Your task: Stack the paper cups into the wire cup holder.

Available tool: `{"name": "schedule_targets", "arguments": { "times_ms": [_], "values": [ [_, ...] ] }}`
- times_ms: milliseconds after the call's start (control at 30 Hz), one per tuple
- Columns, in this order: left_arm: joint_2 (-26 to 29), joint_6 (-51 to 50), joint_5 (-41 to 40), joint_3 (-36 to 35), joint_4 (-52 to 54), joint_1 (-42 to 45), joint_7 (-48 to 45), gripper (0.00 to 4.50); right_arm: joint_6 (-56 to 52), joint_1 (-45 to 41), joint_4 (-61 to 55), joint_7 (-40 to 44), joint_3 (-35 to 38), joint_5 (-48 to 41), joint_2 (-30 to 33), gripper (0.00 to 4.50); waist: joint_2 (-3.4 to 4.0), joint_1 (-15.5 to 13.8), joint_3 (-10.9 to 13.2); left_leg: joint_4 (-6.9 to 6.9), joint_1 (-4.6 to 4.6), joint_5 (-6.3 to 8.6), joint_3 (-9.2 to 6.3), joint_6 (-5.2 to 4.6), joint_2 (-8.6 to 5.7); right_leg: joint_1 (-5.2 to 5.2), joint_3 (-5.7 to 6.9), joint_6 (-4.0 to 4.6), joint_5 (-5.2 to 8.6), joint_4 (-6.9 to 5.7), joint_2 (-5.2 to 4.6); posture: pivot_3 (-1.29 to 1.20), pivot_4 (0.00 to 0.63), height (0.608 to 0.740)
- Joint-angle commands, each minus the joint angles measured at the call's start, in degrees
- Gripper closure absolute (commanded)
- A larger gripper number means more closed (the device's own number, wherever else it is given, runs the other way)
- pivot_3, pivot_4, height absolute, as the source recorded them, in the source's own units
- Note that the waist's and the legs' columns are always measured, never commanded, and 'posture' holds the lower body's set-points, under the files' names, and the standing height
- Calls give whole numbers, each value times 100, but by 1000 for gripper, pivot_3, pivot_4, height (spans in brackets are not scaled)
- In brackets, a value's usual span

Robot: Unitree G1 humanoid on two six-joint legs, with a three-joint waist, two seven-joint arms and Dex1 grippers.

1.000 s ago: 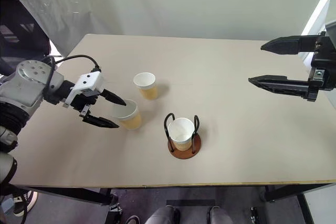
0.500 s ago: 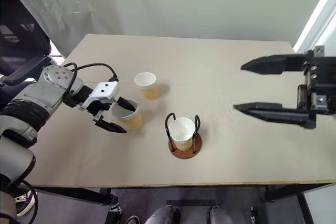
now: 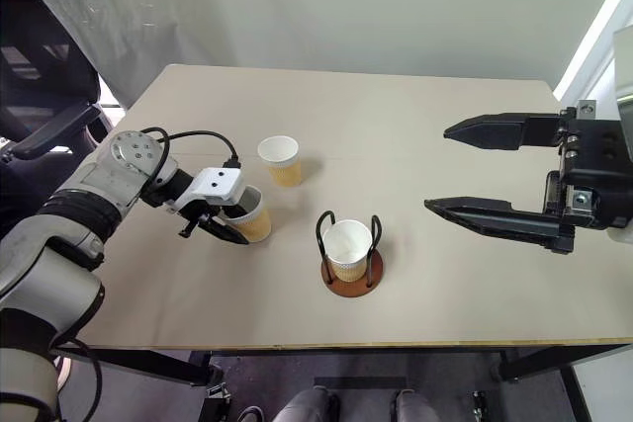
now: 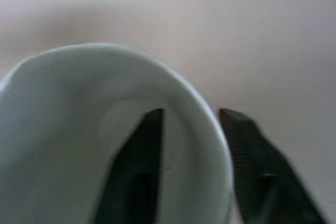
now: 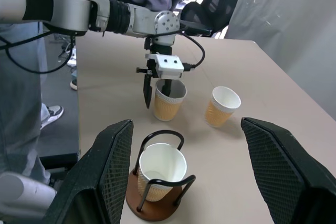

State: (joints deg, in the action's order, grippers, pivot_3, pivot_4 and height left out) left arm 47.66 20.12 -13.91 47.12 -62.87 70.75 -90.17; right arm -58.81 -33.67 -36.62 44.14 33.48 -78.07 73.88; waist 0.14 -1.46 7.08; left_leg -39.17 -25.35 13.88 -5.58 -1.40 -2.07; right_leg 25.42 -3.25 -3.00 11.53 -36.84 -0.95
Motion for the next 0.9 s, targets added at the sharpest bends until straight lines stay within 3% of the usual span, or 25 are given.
{"name": "schedule_targets", "arguments": {
  "times_ms": [33, 67, 400, 600, 900],
  "values": [
    [-193, 354, 179, -585, -132, 339, -233, 4190, 89, 53, 12, -66, 339, -47, 212, 1137, 0, -27, 0, -1, -4, -2, -1, -1, -2, 0, 0, -3, 0, 1, -2, 0, 150, 740],
    [-225, 326, 112, -632, -89, 414, -233, 4472, 76, 88, 18, -70, 393, -87, 247, 1137, 0, -30, 0, -2, -7, -3, -1, -3, -7, 1, 2, -5, -1, 2, -2, 0, 150, 740],
    [516, -1360, -2811, 521, 1992, 1623, -233, 4472, -770, 924, -152, -393, 1885, -1174, 542, 1137, 7, -40, -1, 8, -63, -6, 13, -12, -18, 35, -2, -34, -11, 55, -22, 0, 150, 740],
    [489, -1085, -4012, 1559, 2753, 2495, -233, 4472, -677, 1263, -392, -722, 2159, -1253, 493, 1137, 15, -61, 2, 3, -69, 14, 18, -36, -19, 23, -3, -56, -20, 89, -31, 0, 150, 740],
    [110, 12, -4588, 3384, 3315, 3263, -233, 4472, -496, 1488, -648, -1205, 2339, -1622, 587, 1137, 45, -39, 13, -36, -69, 35, 32, -57, -20, 8, -16, -89, -17, 87, -36, 0, 150, 740]
  ]
}}
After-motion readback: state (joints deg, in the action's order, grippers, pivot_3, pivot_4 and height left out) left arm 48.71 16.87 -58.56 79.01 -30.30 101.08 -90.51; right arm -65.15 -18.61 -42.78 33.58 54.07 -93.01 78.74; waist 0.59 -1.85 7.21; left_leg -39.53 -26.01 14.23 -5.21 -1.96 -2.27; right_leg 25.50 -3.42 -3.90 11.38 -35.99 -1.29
